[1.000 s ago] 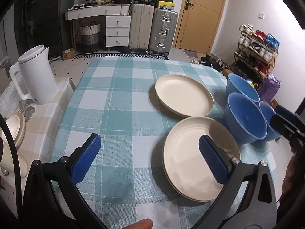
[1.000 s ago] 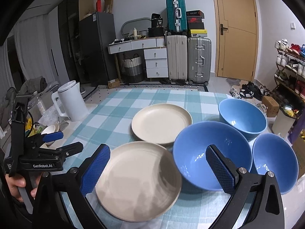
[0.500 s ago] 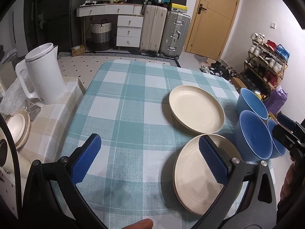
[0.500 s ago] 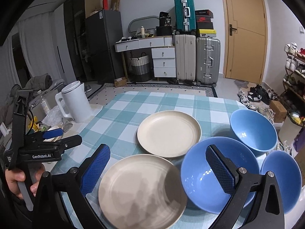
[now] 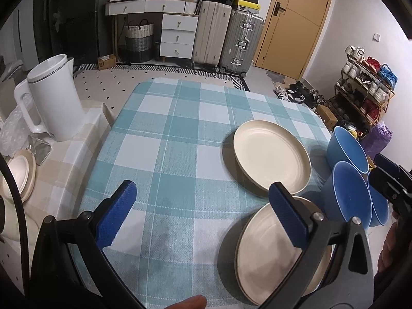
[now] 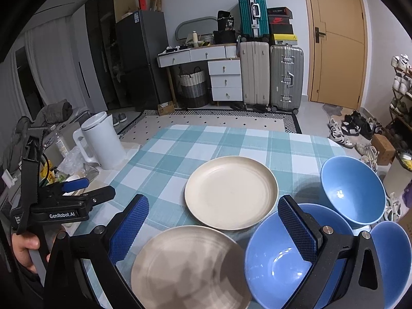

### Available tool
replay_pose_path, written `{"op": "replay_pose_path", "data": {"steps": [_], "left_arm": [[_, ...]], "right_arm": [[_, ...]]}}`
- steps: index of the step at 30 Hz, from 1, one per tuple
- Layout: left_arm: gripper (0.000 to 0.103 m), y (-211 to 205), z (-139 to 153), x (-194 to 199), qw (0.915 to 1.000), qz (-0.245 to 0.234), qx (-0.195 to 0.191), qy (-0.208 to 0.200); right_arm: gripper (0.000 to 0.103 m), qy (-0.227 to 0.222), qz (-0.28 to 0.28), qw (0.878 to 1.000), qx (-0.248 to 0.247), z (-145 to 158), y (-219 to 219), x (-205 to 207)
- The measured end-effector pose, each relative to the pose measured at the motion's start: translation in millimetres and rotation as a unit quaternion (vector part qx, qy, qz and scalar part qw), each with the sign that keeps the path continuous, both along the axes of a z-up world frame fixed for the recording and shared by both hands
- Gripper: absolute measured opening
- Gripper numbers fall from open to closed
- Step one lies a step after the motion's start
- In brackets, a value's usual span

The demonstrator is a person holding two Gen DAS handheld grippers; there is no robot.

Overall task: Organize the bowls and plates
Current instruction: 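Move both grippers toward the remaining single cream plate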

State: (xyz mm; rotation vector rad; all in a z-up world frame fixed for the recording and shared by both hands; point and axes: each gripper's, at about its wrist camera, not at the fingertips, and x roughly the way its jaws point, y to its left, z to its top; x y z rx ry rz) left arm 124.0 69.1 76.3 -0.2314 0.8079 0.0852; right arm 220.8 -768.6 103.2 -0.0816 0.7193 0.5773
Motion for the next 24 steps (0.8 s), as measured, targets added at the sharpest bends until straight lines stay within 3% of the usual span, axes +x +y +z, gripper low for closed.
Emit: {"op": "replay_pose_path", "data": {"steps": [15, 24], "left_arm": [[0.102, -2, 4, 47, 0.9999, -0.011, 0.005, 0.007], [0.102, -9, -7, 76, 0.9995, -0.025, -0.004, 0.019]], "right_arm": [[0.102, 0.001, -0.01, 1.0, -0.022, 11, 2, 50], [0.102, 0.027, -0.035, 0.999, -0.017, 7, -3, 82]]}}
